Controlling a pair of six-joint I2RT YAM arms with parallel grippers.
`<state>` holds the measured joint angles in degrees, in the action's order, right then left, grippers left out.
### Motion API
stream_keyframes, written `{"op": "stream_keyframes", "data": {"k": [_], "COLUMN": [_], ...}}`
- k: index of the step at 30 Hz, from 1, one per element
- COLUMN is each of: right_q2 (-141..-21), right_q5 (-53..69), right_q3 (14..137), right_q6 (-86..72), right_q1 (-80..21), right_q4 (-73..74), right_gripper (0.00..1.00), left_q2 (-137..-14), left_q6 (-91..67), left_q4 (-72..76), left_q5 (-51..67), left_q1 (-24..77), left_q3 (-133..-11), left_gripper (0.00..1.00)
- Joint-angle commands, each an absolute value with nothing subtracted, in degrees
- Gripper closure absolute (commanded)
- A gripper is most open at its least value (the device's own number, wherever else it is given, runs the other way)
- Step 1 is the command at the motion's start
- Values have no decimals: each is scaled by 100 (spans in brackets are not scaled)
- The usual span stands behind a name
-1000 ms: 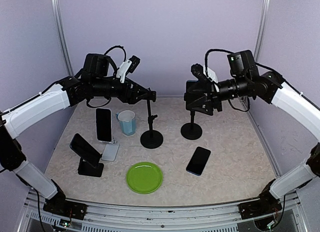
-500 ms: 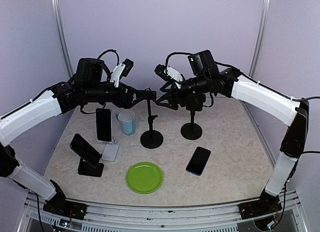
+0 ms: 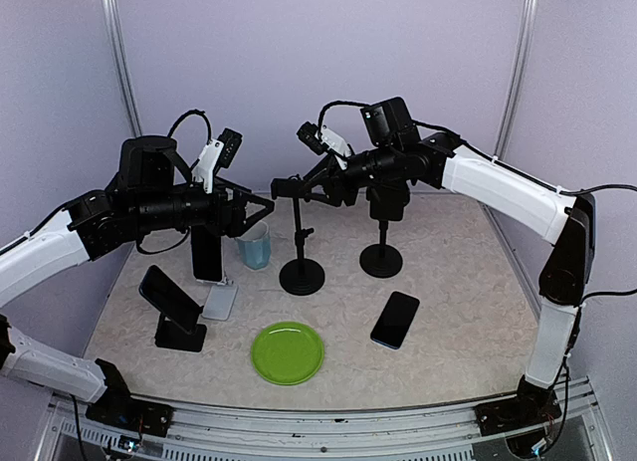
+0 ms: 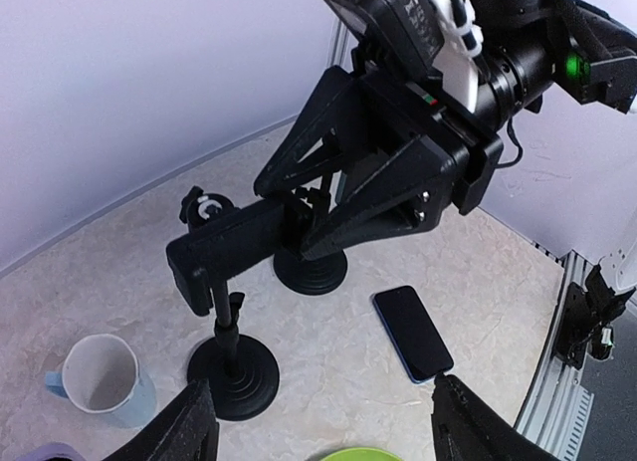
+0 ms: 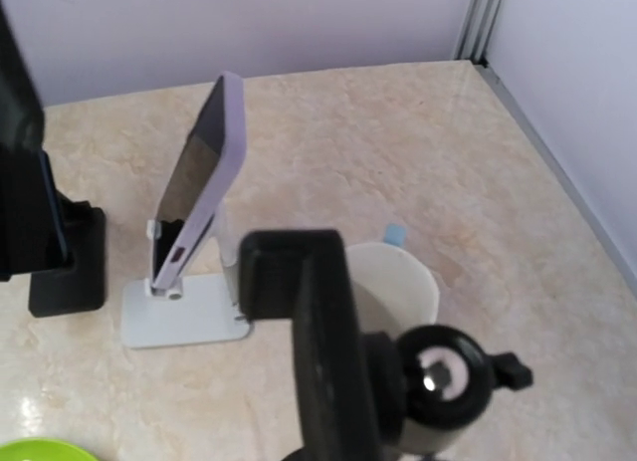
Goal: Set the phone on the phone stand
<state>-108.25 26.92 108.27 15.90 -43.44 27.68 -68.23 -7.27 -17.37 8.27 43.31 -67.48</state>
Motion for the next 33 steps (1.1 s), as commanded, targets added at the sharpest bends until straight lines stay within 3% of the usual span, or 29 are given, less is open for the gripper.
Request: {"op": "stream_keyframes", "data": {"k": [1, 7, 10, 33], "right_q2": [-10881, -10761, -10520, -8062], "right_q5": [2917, 3043, 3191, 4606], "right_q3": [10966, 10884, 10864, 8137], "right_q6": [1468, 1469, 1476, 1946], "right_q1": [-4358, -4359, -4359, -4357], "right_q4": [2777, 2814, 2932, 2775], "right_gripper": [63, 91, 100, 100], "left_q2": [-6574, -6296, -6238, -6258], "left_q6": [-931, -1102, -1045, -1419], "left_q4": [-1543, -1315, -1325, -957], "left_q5": [533, 518, 511, 451], "left_q1": [4442, 4499, 4500, 4697], "left_q3": [-6446, -6096, -6085, -5547], "left_gripper": [28, 28, 28, 29]}}
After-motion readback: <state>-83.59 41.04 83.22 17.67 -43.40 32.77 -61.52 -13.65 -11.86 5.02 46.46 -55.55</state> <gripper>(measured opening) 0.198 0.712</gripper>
